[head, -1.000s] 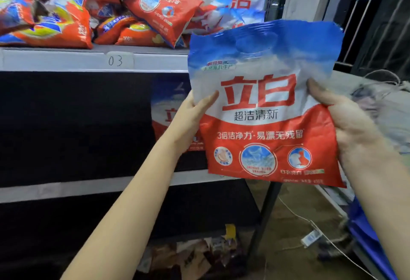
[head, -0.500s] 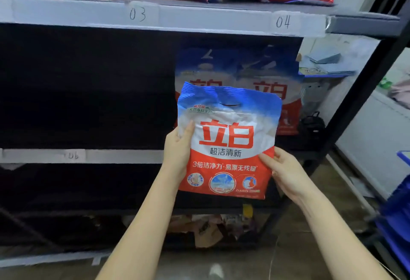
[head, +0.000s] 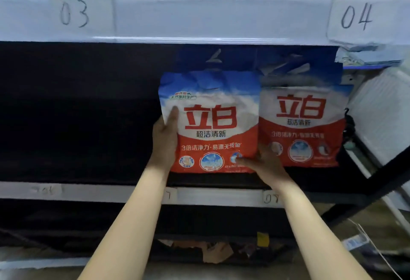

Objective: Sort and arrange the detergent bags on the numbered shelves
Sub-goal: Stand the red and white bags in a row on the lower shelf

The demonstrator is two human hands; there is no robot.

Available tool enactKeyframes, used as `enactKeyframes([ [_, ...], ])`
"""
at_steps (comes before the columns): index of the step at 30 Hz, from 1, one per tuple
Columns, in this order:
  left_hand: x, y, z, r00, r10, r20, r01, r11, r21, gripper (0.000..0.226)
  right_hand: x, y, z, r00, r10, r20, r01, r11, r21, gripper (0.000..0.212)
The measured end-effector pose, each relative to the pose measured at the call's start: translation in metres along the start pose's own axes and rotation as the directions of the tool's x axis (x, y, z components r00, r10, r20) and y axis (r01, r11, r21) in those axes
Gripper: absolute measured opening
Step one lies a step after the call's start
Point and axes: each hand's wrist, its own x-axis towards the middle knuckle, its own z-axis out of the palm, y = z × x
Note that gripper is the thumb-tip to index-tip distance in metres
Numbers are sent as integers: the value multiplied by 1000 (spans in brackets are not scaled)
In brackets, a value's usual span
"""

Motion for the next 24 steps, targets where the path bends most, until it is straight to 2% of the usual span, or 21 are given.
enactKeyframes([
  [5,29,-19,4,997,15,-77,-11,999,49,20,16,8,0,999,-28,17,28,999,25,42],
  [9,39,-34,5,984,109,-142,-90,987,133,18,17,18,10,995,-27,-100,23,999,-36,36],
  [12,43,-40,4,968,177,-178,-132,963,236,17,17,21,14,980,-41,-193,13,990,-144,45],
  [16,39,-45,-3,977,177,-117,-128,932,339,11,12,22,19,949,-74,-305,-47,927,-371,53],
  [20,31,-46,-17,990,127,-63,-88,898,431,17,0,18,25,927,-35,-374,-135,898,-419,63],
  [24,15,-49,-37,991,133,17,-121,827,549,32,-27,19,31,883,-145,-446,-91,880,-467,47],
])
